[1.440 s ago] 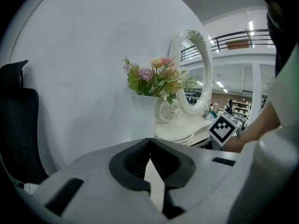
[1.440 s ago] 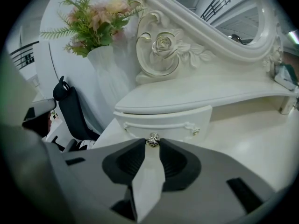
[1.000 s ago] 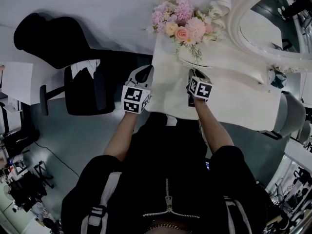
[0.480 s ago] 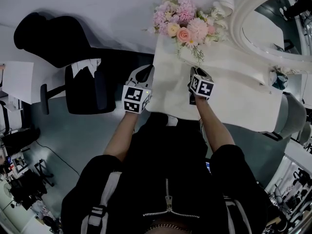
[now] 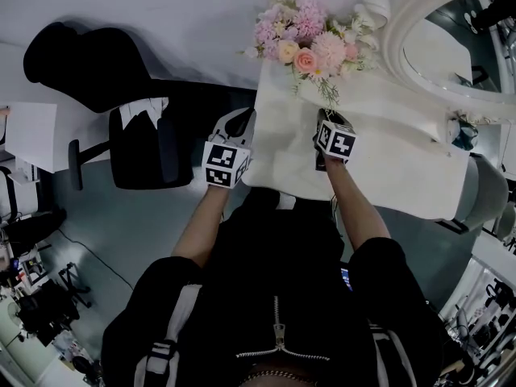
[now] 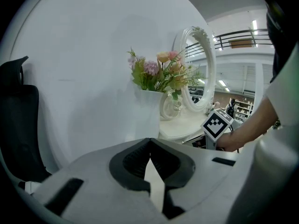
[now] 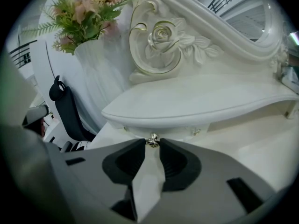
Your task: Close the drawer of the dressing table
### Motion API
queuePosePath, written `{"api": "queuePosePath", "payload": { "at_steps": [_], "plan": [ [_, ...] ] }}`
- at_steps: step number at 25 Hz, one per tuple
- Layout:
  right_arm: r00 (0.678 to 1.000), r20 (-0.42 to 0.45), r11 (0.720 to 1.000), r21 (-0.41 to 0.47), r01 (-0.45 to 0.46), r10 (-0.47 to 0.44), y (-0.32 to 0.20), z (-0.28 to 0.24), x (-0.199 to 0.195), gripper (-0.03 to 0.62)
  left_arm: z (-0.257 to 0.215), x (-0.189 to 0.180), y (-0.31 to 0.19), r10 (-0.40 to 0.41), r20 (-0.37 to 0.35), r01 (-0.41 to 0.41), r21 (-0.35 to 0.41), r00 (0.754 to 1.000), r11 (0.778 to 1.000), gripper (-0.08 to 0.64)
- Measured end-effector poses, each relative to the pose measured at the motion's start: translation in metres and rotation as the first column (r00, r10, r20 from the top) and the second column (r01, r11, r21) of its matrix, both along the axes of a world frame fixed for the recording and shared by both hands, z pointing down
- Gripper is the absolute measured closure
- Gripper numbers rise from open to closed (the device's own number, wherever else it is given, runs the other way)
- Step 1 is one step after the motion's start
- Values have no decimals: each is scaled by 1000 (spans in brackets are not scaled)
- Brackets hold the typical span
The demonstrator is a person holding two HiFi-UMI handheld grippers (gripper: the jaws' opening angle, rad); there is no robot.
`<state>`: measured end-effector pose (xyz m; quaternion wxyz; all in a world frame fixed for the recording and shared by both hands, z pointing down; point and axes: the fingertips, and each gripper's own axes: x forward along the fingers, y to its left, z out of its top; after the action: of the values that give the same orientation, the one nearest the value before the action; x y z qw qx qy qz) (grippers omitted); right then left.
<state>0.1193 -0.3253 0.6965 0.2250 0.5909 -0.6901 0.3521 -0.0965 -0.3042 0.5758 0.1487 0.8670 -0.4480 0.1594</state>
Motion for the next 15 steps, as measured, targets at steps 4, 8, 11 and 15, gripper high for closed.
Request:
{"api": "queuePosePath", "payload": {
  "at_steps": [4,8,11,15],
  "plan": [
    [1000,0,1000,18,7,-7,-2,-2,-2,491,-1,1,-1,6,2,-6,1,1000,1000,560],
    [1000,6,1000,16,23,-23,-1,-1,-5,465,-4,3,0,17,4,-17,8,1000,1000,560],
    [999,22,999,12,37,-37,5,-2,-9,431,-7,8,0,31,2,-31,16,1000,999,560],
    [999,18,998,23,51,-51,17,-5,-12,431,-11,15,2,54,-1,-54,27,999,998,560]
  ]
}}
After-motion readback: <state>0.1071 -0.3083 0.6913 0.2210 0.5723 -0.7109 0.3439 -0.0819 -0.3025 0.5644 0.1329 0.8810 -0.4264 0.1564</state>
